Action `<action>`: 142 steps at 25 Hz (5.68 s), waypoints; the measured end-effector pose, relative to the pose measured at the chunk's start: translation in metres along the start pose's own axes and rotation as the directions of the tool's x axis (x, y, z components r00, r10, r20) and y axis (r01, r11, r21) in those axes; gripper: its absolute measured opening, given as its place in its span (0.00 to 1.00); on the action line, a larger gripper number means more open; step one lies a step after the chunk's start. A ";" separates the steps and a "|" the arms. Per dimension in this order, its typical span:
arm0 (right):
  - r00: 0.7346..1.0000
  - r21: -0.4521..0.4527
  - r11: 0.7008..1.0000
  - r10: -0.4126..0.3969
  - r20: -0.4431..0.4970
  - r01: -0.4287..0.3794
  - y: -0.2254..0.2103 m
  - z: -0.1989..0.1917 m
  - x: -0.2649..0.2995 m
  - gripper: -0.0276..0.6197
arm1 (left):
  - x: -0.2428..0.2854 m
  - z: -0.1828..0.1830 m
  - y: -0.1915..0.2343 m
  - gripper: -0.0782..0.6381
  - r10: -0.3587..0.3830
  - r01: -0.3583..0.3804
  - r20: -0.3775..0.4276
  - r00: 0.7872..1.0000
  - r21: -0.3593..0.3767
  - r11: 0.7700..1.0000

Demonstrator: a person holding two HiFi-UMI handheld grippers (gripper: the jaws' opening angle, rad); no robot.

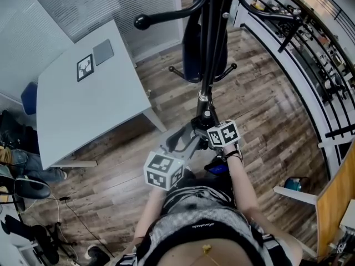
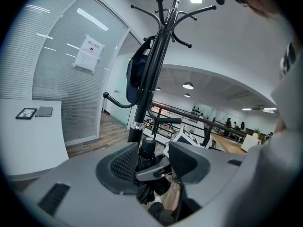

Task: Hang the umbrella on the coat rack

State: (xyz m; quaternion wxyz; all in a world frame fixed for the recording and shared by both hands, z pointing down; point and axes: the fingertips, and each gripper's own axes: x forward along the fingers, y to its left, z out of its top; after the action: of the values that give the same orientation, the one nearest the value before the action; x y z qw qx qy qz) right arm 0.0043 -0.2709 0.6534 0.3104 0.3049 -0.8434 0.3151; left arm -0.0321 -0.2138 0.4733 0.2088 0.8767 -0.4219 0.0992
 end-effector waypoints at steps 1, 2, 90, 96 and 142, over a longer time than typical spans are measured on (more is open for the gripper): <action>1.000 0.007 1.000 -0.001 0.009 0.001 0.000 0.000 0.001 0.47 | -0.001 0.000 0.001 0.39 0.002 -0.002 0.000 1.000 -0.001 1.000; 1.000 0.022 1.000 0.000 0.024 0.000 0.000 0.000 0.001 0.49 | -0.001 0.000 0.001 0.39 0.004 -0.004 0.001 1.000 -0.003 1.000; 0.769 -0.177 0.957 -0.068 0.635 0.231 0.092 0.087 -0.227 0.05 | 0.000 0.051 -0.064 0.14 -0.173 0.157 0.137 0.975 0.119 0.980; 0.742 -0.225 0.942 -0.037 0.669 0.250 0.109 0.098 -0.237 0.05 | -0.009 0.070 -0.071 0.14 -0.185 0.158 0.189 0.964 0.151 0.976; 0.716 -0.278 0.893 -0.068 0.695 0.354 0.128 0.114 -0.251 0.05 | -0.026 0.092 -0.068 0.13 -0.147 0.095 0.288 0.946 0.188 0.978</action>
State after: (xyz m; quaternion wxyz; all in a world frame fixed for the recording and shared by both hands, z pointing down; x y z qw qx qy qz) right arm 0.0316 -0.1950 0.3607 0.0762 0.4253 -0.9014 -0.0289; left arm 0.0043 -0.1993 0.3632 0.0717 0.9205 -0.3839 -0.0125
